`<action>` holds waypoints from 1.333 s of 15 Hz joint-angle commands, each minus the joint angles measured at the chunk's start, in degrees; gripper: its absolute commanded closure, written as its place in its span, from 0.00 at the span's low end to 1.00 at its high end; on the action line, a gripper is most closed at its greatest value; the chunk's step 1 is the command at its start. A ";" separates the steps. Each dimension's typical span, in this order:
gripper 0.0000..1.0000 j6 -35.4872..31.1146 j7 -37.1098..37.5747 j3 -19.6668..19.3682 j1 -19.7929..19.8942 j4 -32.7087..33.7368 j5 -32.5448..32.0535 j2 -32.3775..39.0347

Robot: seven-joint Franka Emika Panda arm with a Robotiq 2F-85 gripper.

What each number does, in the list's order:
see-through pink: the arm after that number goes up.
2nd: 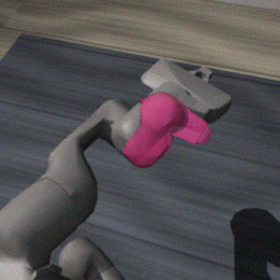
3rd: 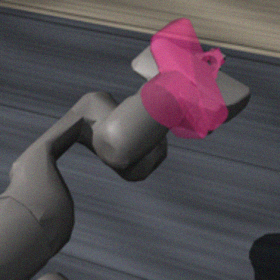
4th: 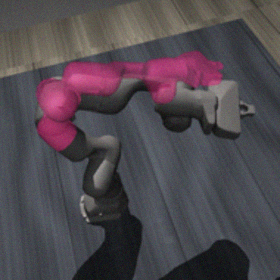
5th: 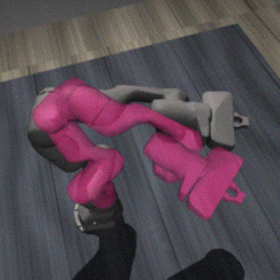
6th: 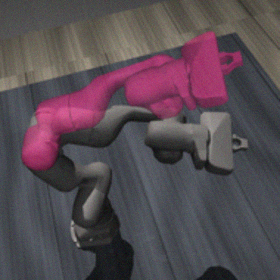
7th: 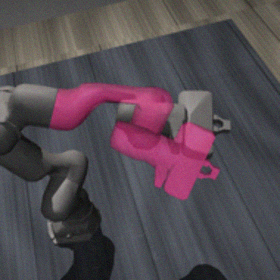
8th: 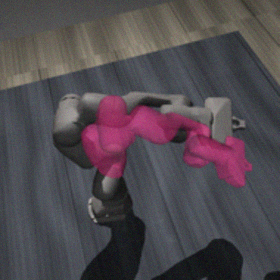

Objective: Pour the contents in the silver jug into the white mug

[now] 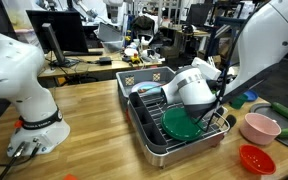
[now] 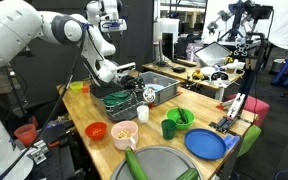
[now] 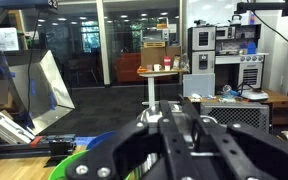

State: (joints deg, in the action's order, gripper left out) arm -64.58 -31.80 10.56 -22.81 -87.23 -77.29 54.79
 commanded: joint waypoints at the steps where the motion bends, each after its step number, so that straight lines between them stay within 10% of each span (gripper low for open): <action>1: 0.96 2.47 -0.82 -0.20 -0.53 1.47 -1.50 1.12; 20: 0.96 4.64 -1.03 0.08 -0.99 1.32 -4.14 1.48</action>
State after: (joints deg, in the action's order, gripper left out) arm -61.54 -32.04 10.57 -23.74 -87.21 -80.45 55.43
